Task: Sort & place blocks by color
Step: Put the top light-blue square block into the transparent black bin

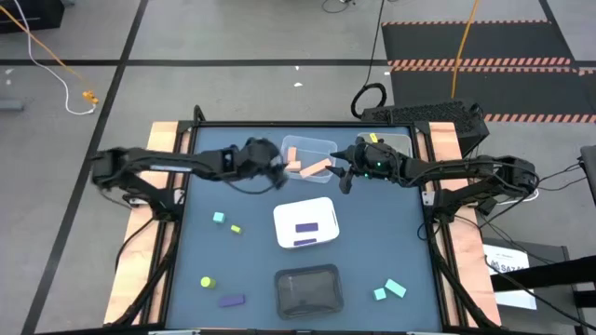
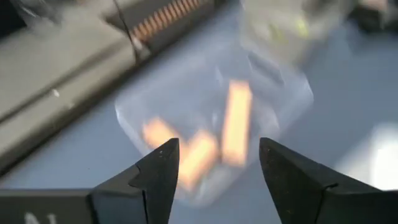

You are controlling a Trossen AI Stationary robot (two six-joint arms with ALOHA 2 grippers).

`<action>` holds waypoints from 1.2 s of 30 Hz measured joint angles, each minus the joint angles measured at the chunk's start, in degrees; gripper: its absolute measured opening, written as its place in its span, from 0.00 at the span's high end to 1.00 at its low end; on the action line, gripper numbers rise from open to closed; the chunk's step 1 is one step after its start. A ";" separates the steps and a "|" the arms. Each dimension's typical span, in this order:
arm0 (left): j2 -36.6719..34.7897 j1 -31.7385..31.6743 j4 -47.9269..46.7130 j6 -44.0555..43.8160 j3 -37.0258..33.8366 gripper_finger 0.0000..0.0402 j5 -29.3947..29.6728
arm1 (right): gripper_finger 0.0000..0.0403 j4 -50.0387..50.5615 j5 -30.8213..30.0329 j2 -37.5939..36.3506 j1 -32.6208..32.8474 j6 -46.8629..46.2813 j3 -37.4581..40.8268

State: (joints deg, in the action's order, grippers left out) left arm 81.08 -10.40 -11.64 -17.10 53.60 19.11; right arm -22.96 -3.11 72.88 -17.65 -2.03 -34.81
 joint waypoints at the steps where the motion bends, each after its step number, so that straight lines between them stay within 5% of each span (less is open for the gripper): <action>1: -1.77 0.86 -5.20 -0.19 0.00 0.47 -1.62 | 0.48 0.00 0.00 0.00 0.00 0.36 0.00; 7: -7.18 6.67 -36.18 -9.16 -0.04 0.51 -11.98 | 0.48 -0.10 -0.02 0.00 0.00 2.06 0.00; 13: -7.33 11.41 -54.42 -28.43 -0.10 0.49 -13.38 | 0.48 -0.39 -0.02 0.00 0.00 1.65 0.00; 17: -7.31 12.08 -56.04 -45.33 -1.12 0.50 -13.65 | 0.48 -0.40 0.06 0.00 0.00 1.12 0.00; 23: -7.30 14.41 -55.57 -56.88 -5.47 0.50 -15.16 | 0.48 -0.37 0.13 0.00 0.00 1.17 0.00; 36: -7.29 16.92 -47.57 -60.78 -11.57 0.50 -18.20 | 0.48 -0.37 0.17 0.00 0.00 0.23 0.00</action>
State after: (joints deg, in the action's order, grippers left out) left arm 73.80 6.52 -59.21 -77.88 42.03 0.91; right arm -23.33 -2.94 72.88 -17.65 -1.79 -34.81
